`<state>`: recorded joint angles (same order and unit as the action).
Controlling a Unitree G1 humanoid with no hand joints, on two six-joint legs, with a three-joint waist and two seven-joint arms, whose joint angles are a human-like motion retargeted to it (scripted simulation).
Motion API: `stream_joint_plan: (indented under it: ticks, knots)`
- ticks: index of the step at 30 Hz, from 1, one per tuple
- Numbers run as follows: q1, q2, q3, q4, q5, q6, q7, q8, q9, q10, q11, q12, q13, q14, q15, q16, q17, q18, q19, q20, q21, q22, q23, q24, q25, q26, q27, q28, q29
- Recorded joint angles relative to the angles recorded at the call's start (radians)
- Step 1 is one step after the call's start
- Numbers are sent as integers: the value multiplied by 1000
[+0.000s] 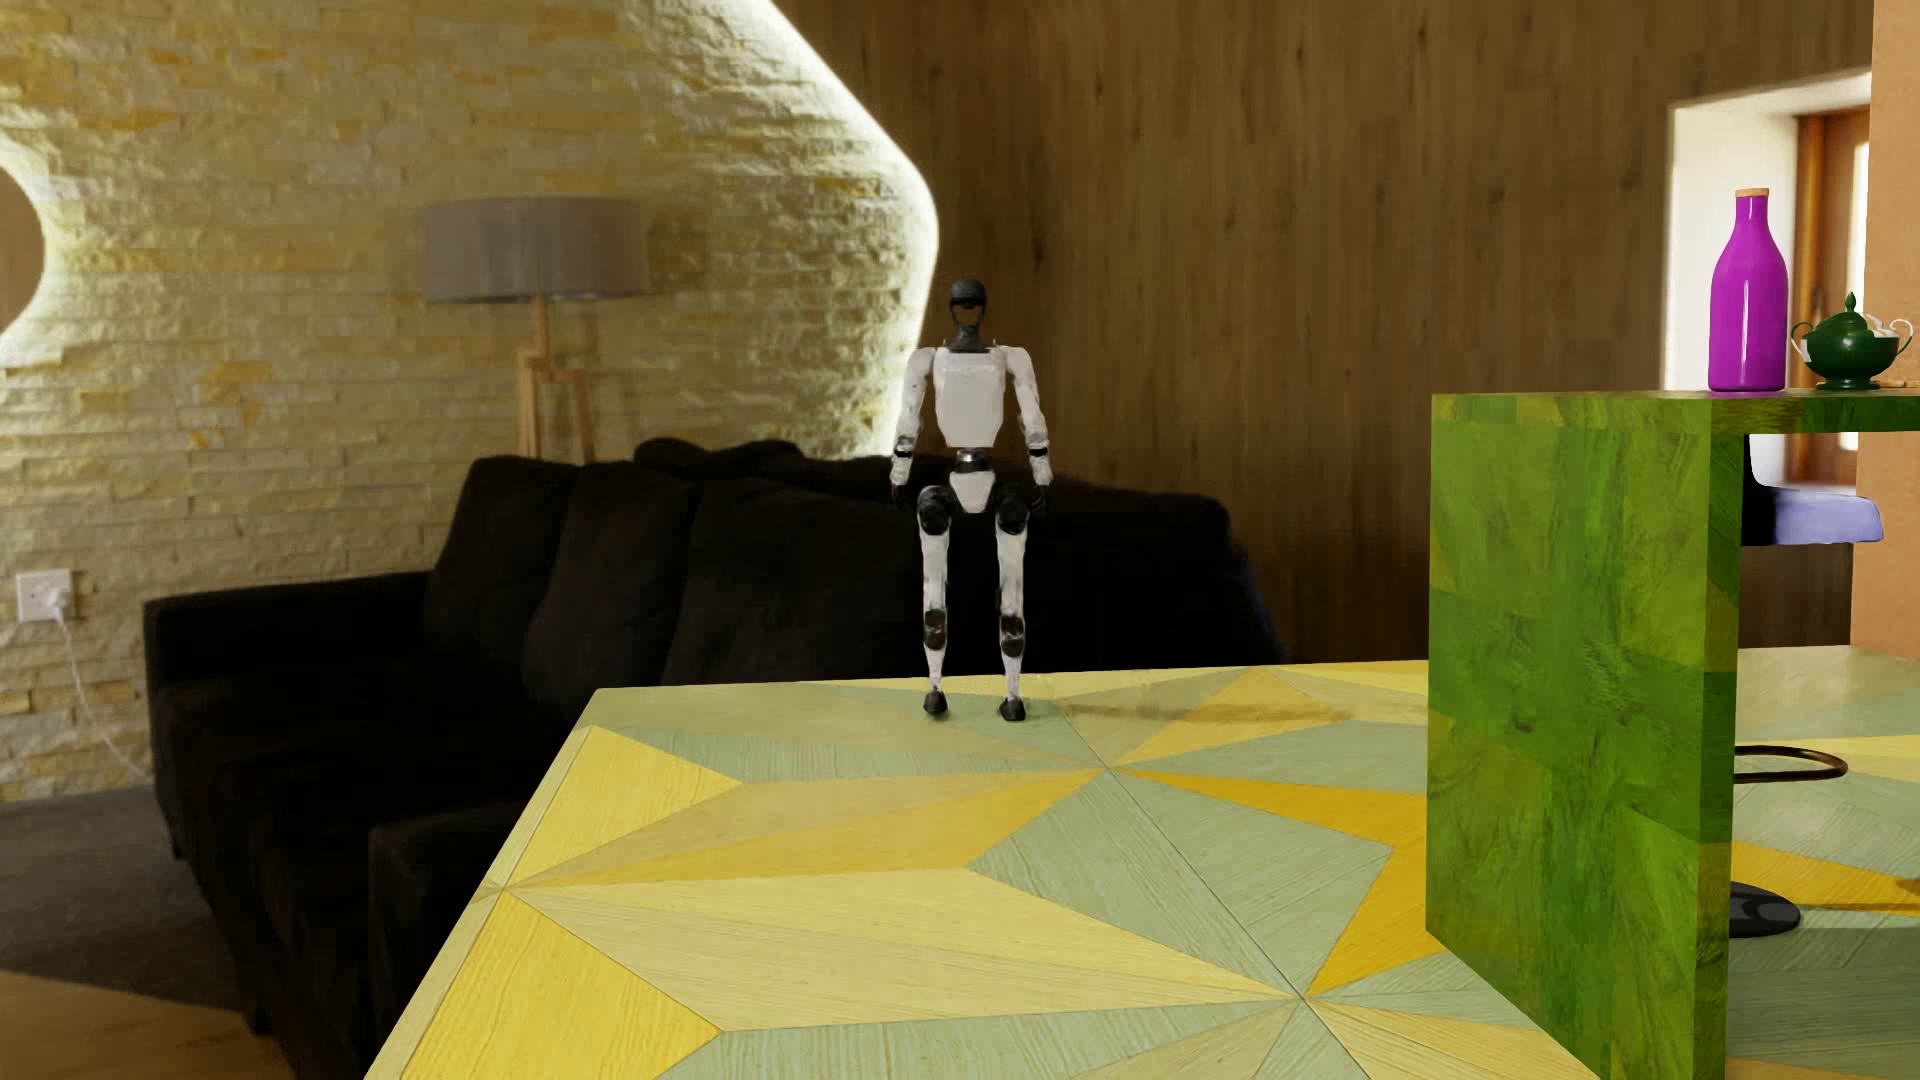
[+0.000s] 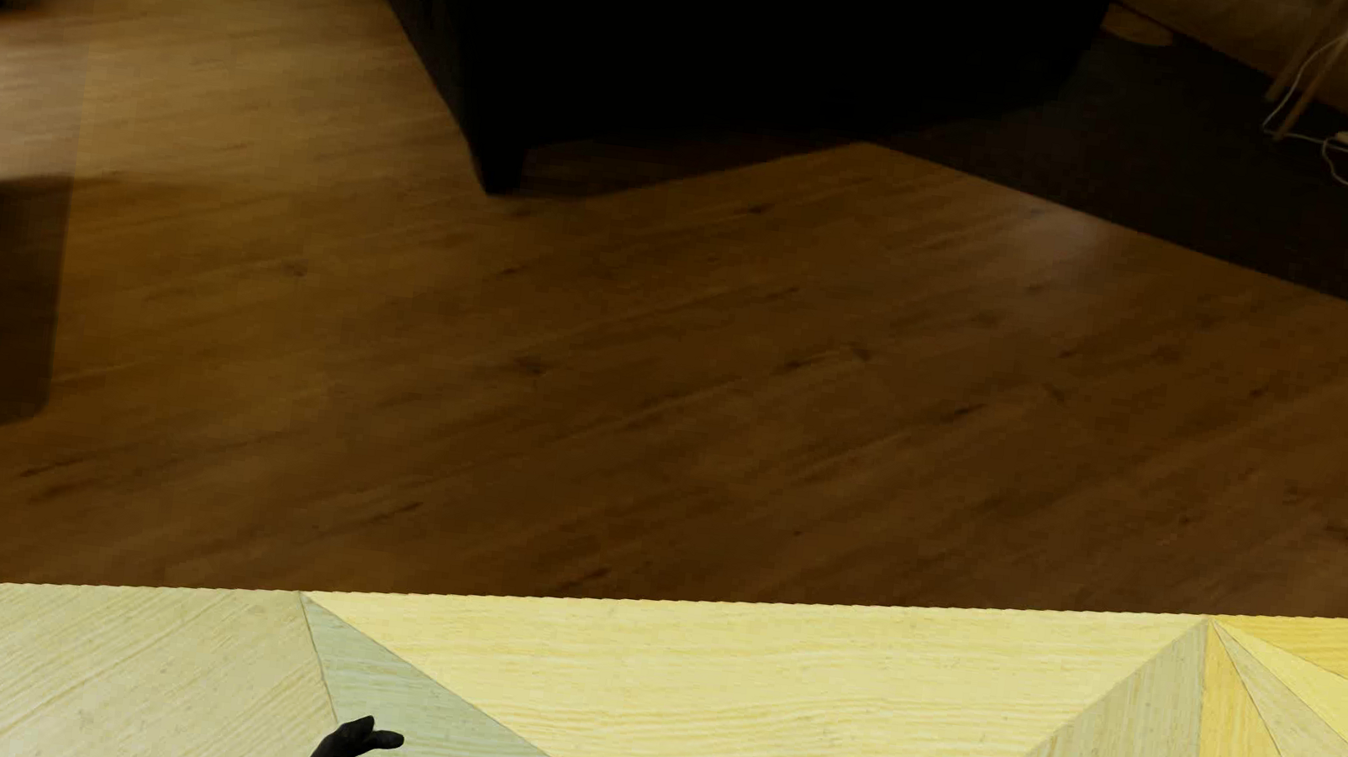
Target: Turn around
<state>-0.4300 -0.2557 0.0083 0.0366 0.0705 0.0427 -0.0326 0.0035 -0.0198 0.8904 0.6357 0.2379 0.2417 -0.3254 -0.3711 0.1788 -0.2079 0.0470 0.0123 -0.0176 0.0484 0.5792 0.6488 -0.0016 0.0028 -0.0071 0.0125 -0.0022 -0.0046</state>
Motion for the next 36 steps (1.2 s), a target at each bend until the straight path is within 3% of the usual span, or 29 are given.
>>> stream_joint_plan:
  ticks: [1, 2, 4, 5, 7, 8, 9, 11, 13, 14, 15, 16, 17, 18, 19, 20, 21, 23, 24, 25, 26, 27, 28, 29, 31, 33, 34, 35, 36]
  knots:
    - [29, -13, -30, -3, 27, -7, 4, 44, -11, -84, 35, 43, -46, -102, -30, -7, 28, 48, -44, -54, 26, 74, -8, 8, -2, 3, 58, -1, -12]
    - [66, -29, -56, 0, 23, -37, 30, 64, -9, -126, 86, 42, -56, -77, -61, -17, 51, -60, -37, -48, 29, 111, 6, 31, -5, 28, 86, -12, -34]
    - [62, -65, -81, 17, -2, -69, 77, 32, 36, -69, 165, -51, -25, -113, -106, -15, 31, -70, -56, -91, 14, 41, 32, 76, -19, 83, 110, -19, -93]
    - [13, -79, -99, 24, 0, -75, 90, 43, 55, 27, 190, -77, -17, -79, -119, -41, 38, -54, -59, -96, -8, 19, 62, 80, -31, 83, 121, -10, -128]
    - [-32, -57, -138, 27, 32, -44, 47, 92, 60, 62, 150, -41, 7, -36, -106, -37, 17, 81, -59, -61, -7, 108, 54, 61, -44, 38, 124, -23, -189]
    - [-6, -58, -147, 47, 46, -36, 25, 118, 59, -81, 148, -33, 5, -70, -109, -11, 21, 8, -58, 7, 5, 105, 57, 54, -45, 40, 111, -51, -219]
    - [23, -57, -153, 56, 29, -43, 45, 104, 59, -118, 153, -38, 12, -61, -121, 30, 52, -126, -61, -19, 18, 104, 19, 43, -41, 44, 115, -66, -237]
    - [56, -59, -144, 72, -27, -32, 95, 10, 63, -126, 153, -50, -11, -88, -130, -4, 37, -123, -44, -50, -5, 39, 20, 12, -20, 49, 104, -65, -217]
    - [53, -67, -146, 76, -62, -58, 125, -10, 68, -44, 210, -87, -12, -100, -178, -23, 34, -129, -41, -91, -38, 31, 48, -2, -22, 23, 81, -48, -173]
    - [-9, -57, -121, 85, -45, -57, 108, 14, 72, 100, 207, -88, -13, -18, -181, -28, 19, -93, -61, -124, -31, 33, 79, 2, -34, 4, 78, -37, -158]
    - [-73, -45, -112, 59, -28, -39, 60, 40, 57, 194, 180, -64, -10, 44, -172, -32, 2, 63, -62, -96, -33, 63, 91, 10, -44, -9, 66, -44, -156]
    - [-104, -19, -98, 27, -17, -23, 29, 67, 60, 216, 153, -60, -17, 23, -166, -31, -14, 173, -59, -43, -32, 65, 106, 24, -53, -2, 51, -64, -161]
    - [-137, -13, -77, 3, -12, -8, 24, 84, 59, 191, 152, -62, -17, -43, -173, -10, -36, 169, -55, -9, -4, 3, 87, 46, -62, 20, 50, -95, -175]
    - [-128, -11, -75, -3, 4, 7, 15, 105, 55, 90, 169, -55, -30, -91, -186, 16, -5, 134, -51, 3, 21, 28, 56, 71, -68, 16, 69, -120, -191]
    - [-78, -20, -81, 27, 9, 20, 12, 100, 50, -46, 210, -39, -46, -36, -197, 43, 38, -55, -37, -14, 33, 87, 29, 83, -68, 4, 88, -135, -202]
    - [-51, -25, -111, 31, -26, 10, 31, 52, 51, -61, 237, -44, -18, -48, -198, 58, 46, -116, -20, -32, 33, 91, -4, 84, -56, 13, 87, -140, -195]
    - [-36, -32, -119, 46, -32, -1, 56, 45, 50, -67, 247, -52, 0, -60, -187, 44, 51, -116, -7, -31, 6, 64, 11, 77, -40, 21, 92, -130, -175]
    - [4, -59, -165, 63, -112, -58, 133, -4, 54, -83, 234, -97, 12, -80, -218, 10, 39, -118, 52, -52, -20, 60, 3, 38, -19, 14, 134, -77, -126]
    - [10, -50, -179, 72, -100, -65, 109, -2, 61, -62, 233, -123, 28, -98, -225, -6, 18, -125, 50, -84, -30, 43, 34, 7, -16, 4, 128, -47, -106]
    - [9, -39, -182, 77, -81, -74, 89, 16, 64, -33, 221, -117, 34, -96, -222, -19, -9, -135, 4, -89, -20, 21, 56, -17, -9, -14, 129, -27, -94]
    - [-1, -15, -170, 71, -65, -77, 63, 33, 73, 28, 197, -110, 30, -73, -213, -15, -15, -54, -32, -93, -34, 28, 75, -25, 1, -31, 125, -19, -95]
    - [-18, -10, -155, 63, -40, -61, 26, 63, 61, 53, 171, -65, 22, -76, -201, -2, -12, 89, -20, -61, -40, 36, 62, -17, 10, -40, 111, -27, -114]
    - [0, 1, -153, 68, -23, -47, 11, 89, 56, -12, 151, -35, -2, -120, -193, 24, -9, 162, -25, -26, -23, 63, 41, -7, 13, -33, 93, -44, -143]
    - [55, -15, -141, 103, -23, -40, 26, 87, 54, -99, 186, -16, -20, -124, -176, 44, 10, -144, -15, -23, 2, 80, 8, 1, 9, -9, 73, -58, -176]
    - [91, -63, -123, 116, -61, -44, 71, 27, 46, -127, 265, -40, -10, -133, -133, 14, 67, -174, 23, -67, 16, 58, 1, 22, 4, 45, 60, -47, -212]
    - [92, -83, -139, 125, -127, -70, 113, -48, 63, -47, 222, -84, -18, -121, -180, -3, 42, -171, 54, -111, -43, 49, 28, 38, 1, 50, 88, -19, -176]
    - [33, -70, -134, 129, -113, -73, 97, -25, 78, 103, 221, -103, -5, -42, -183, -27, 3, -142, -7, -111, -62, 20, 66, 37, -3, 52, 76, -7, -158]
    - [-44, -68, -135, 111, -90, -62, 45, 8, 67, 234, 204, -97, 7, 91, -174, -27, -25, -34, -7, -122, -50, 19, 100, 33, -7, 44, 59, -8, -157]
    - [-74, -54, -149, 83, -70, -49, 12, 47, 63, 231, 181, -66, 17, 72, -164, -2, -28, 65, -15, -59, -35, 18, 77, 30, -10, 37, 59, -40, -166]
